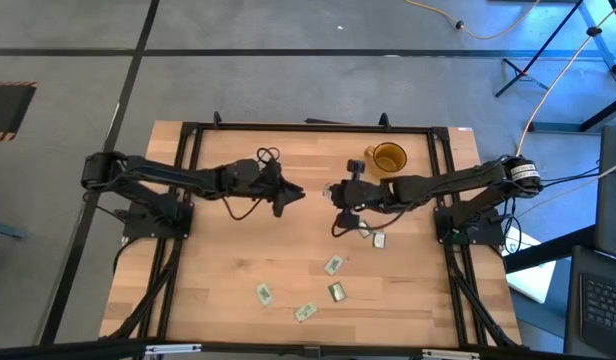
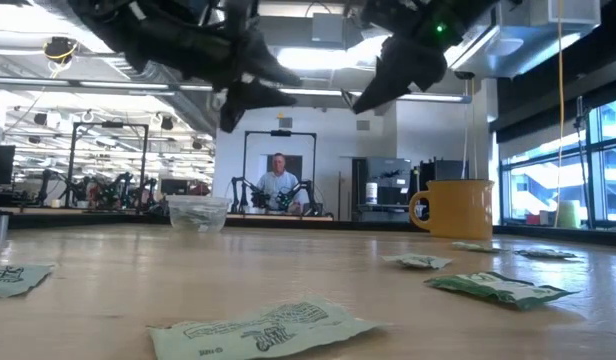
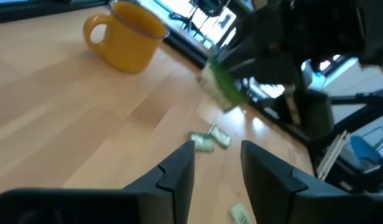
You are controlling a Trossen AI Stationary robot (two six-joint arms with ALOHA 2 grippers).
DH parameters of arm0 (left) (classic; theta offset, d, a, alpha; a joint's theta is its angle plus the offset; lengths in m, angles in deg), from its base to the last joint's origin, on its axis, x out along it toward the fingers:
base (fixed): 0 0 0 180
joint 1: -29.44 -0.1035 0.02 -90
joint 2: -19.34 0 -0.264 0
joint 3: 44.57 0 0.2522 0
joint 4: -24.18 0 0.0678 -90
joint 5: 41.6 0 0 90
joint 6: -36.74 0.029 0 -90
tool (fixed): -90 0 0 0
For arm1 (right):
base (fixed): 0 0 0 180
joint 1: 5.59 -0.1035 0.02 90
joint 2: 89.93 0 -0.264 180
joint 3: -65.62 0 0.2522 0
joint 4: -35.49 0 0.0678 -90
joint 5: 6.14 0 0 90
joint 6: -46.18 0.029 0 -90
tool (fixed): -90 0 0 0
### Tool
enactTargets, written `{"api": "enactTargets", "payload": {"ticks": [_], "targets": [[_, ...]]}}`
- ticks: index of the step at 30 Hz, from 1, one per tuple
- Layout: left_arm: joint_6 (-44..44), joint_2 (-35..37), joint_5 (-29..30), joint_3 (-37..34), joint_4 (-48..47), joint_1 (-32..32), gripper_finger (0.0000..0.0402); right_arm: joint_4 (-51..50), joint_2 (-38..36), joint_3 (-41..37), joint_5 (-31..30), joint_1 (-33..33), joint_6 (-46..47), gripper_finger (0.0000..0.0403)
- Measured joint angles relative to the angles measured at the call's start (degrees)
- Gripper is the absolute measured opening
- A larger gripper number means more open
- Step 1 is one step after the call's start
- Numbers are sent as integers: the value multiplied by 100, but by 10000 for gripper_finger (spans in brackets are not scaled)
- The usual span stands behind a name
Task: Pick and place Stevia / Truvia into bins
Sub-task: Put the truvia packet into the transparent container
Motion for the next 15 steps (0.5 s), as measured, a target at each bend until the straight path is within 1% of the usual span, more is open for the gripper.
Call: {"api": "enactTargets", "payload": {"ticks": [11, 15], "targets": [[162, -757, -4, 921, -80, -37, 132, 15, 0, 0, 13, 4, -42, 1], [385, -1034, -3, 1295, -538, -48, 132, 4, 0, 0, 13, 4, -40, 1]]}}
